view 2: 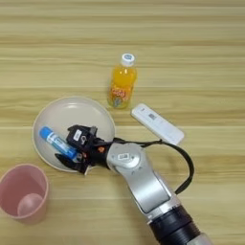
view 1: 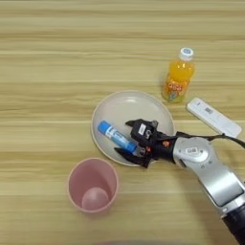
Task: Move the objects on the table
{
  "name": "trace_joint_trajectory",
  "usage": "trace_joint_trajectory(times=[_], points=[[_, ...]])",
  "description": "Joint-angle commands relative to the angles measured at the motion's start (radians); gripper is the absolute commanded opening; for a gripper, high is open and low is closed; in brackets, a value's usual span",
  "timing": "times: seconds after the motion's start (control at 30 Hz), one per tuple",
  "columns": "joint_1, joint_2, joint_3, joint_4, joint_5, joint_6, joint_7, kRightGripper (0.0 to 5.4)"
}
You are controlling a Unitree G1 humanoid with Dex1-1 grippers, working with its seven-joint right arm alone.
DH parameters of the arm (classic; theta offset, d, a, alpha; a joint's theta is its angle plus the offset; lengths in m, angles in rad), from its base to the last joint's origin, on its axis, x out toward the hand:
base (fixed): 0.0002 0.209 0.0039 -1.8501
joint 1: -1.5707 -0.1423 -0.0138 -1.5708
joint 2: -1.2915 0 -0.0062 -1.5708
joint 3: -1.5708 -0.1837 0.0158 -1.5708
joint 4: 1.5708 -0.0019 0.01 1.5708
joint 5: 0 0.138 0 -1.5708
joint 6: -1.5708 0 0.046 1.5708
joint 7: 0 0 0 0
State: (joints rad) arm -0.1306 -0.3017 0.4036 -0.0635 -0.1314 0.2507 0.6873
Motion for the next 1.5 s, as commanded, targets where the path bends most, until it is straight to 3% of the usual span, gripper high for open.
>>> trace_joint_trajectory(times=[0.03,0.6,1.07,1.27,1.5], points=[[-0.052,-0.004,-0.013,-0.019,-0.007,-0.011,-0.017,3.28],[-0.048,0.002,-0.018,-0.019,0.003,-0.001,-0.010,1.41],[-0.058,0.011,-0.042,-0.030,0.016,-0.007,-0.027,1.40],[-0.096,0.040,-0.129,-0.099,0.081,-0.027,-0.045,1.40],[-0.147,0.038,-0.225,-0.173,0.180,-0.008,-0.036,1.40]])
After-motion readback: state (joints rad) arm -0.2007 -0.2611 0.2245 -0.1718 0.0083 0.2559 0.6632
